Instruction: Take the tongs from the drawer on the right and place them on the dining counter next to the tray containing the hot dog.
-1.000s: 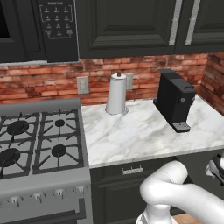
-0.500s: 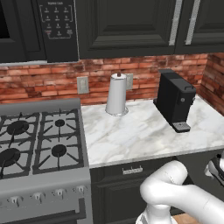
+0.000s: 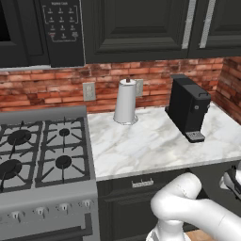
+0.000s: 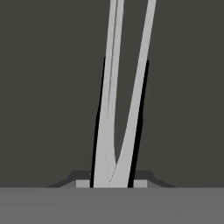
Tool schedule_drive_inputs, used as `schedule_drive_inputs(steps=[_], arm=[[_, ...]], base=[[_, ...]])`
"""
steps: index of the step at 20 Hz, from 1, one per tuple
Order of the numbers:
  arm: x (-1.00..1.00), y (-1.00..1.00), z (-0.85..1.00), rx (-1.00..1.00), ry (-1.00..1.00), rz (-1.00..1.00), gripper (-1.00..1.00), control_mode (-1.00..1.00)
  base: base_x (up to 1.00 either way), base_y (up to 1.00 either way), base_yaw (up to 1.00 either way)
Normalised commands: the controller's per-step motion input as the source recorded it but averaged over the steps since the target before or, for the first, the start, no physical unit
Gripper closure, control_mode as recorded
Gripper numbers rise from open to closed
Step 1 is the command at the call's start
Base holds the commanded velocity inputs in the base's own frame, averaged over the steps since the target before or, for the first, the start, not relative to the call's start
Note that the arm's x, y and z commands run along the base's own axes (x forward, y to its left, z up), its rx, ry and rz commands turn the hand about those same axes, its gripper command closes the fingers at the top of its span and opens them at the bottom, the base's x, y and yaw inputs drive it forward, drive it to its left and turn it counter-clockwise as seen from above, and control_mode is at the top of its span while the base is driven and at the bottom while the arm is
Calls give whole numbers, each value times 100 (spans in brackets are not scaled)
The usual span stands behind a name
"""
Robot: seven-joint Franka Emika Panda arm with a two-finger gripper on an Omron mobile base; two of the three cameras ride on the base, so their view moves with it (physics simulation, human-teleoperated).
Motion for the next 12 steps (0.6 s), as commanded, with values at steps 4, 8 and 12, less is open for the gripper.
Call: schedule_drive_inputs(steps=[4,8,12], arm=[[-17,-1,0,1,0,0,100,-100],[-44,0,7,0,-4,0,100,-100],[-57,0,49,0,-1,-1,100,-100]], base=[[0,0,0],[0,0,0],[0,0,0]])
